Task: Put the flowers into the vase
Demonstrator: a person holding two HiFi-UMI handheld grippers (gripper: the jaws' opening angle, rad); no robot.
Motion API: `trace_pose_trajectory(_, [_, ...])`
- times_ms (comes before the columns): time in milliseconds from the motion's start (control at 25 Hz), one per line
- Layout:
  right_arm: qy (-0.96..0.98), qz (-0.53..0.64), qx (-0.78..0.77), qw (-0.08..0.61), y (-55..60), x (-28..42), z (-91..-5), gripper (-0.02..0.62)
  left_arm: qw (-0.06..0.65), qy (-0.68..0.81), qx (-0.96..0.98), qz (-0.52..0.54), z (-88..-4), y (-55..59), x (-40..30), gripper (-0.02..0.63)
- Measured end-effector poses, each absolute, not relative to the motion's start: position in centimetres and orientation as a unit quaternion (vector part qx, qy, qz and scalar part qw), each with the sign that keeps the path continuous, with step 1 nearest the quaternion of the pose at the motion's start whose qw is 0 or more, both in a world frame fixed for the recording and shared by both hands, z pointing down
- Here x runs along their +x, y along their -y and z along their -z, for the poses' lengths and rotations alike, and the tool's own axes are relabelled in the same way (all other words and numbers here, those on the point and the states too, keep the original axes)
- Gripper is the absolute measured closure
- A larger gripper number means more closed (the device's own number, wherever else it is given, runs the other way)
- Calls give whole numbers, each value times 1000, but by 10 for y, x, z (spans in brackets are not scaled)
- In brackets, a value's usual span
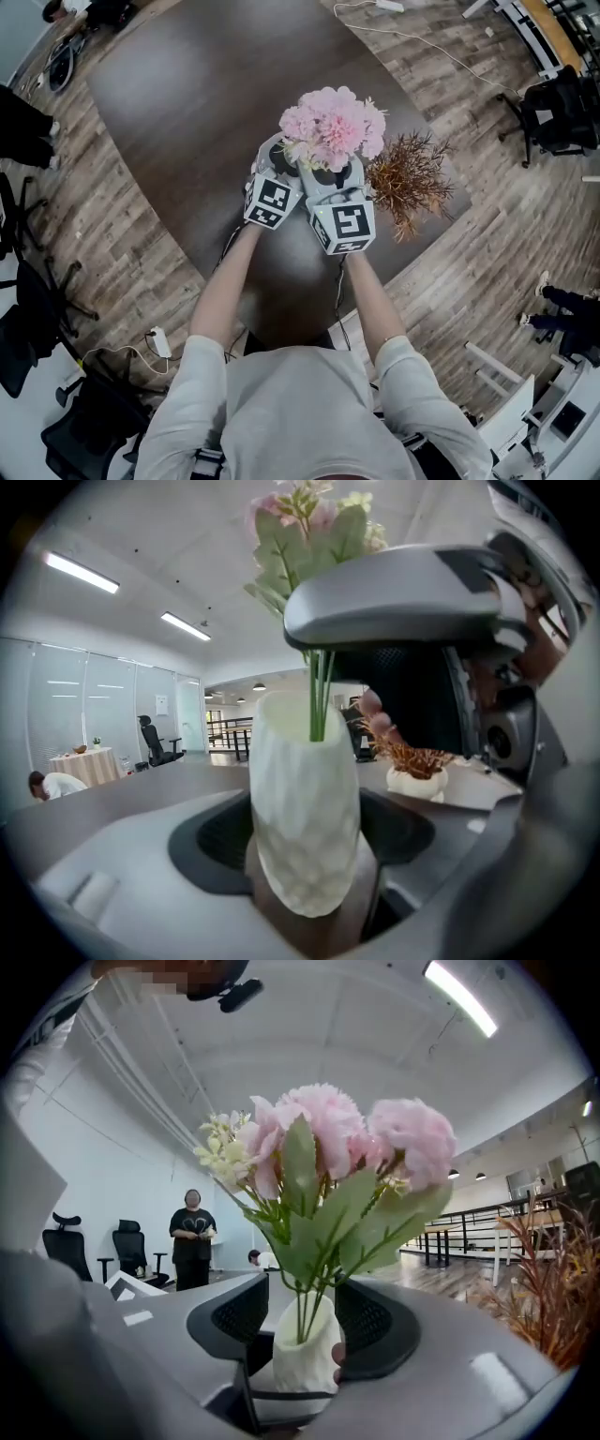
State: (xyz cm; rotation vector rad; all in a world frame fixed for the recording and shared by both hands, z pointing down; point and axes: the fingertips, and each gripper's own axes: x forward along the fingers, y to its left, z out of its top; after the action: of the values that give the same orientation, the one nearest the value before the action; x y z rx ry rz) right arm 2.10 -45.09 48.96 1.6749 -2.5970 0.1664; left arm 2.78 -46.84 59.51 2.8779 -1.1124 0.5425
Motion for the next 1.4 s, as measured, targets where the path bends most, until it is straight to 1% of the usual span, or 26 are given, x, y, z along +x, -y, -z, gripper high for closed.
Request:
trace_pose_trajectory(80, [838,-56,541,47,447,21,-502,351,6,358,918,-172,-596,466,30,261])
trace_pose_trajectory(160, [836,-58,542,65,447,21,-512,322,4,361,917,-170,-596,467,30,261])
trace_pose_trajectory(280, [830,-79,548,75,452,22,-525,269,-3,362,918,-164,-594,468,31,261])
trace_pose_trajectory(320, [828,-89,548,75,454,23,-529,238,-5,362,918,-161,-593,468,31,261])
trace_pose_trajectory(440, [826,-120,545,84,454,24,-542,236,-7,362,919,-159,-594,467,31,258])
trace_pose_trajectory(680, [824,-136,543,88,441,27,-564,236,-21,347,923,-167,-598,459,35,248])
trace_pose_trajectory(880, [824,-139,545,63,441,28,-558,244,-22,345,920,-183,-607,452,30,181])
trace_pose_trajectory(1080, [826,-131,545,60,437,29,-553,252,-6,374,909,-184,-613,439,6,178])
trace_pose_trajectory(1120, [826,-131,545,61,437,30,-553,255,0,384,905,-182,-616,436,-2,195])
trace_pose_trajectory(1160, [825,-131,546,62,437,31,-554,258,6,390,902,-183,-618,433,-10,226])
trace_pose_trajectory(1240, [821,-134,551,62,436,35,-556,268,11,397,899,-183,-619,422,-20,317])
trace_pose_trajectory(1320, [818,-134,555,63,433,38,-558,287,16,408,897,-169,-614,410,-27,489])
trace_pose_trajectory(1360, [817,-133,557,65,429,38,-560,295,20,412,897,-160,-612,404,-30,531])
trace_pose_trajectory(1400, [817,-134,557,68,424,38,-562,298,24,415,896,-154,-611,396,-32,589])
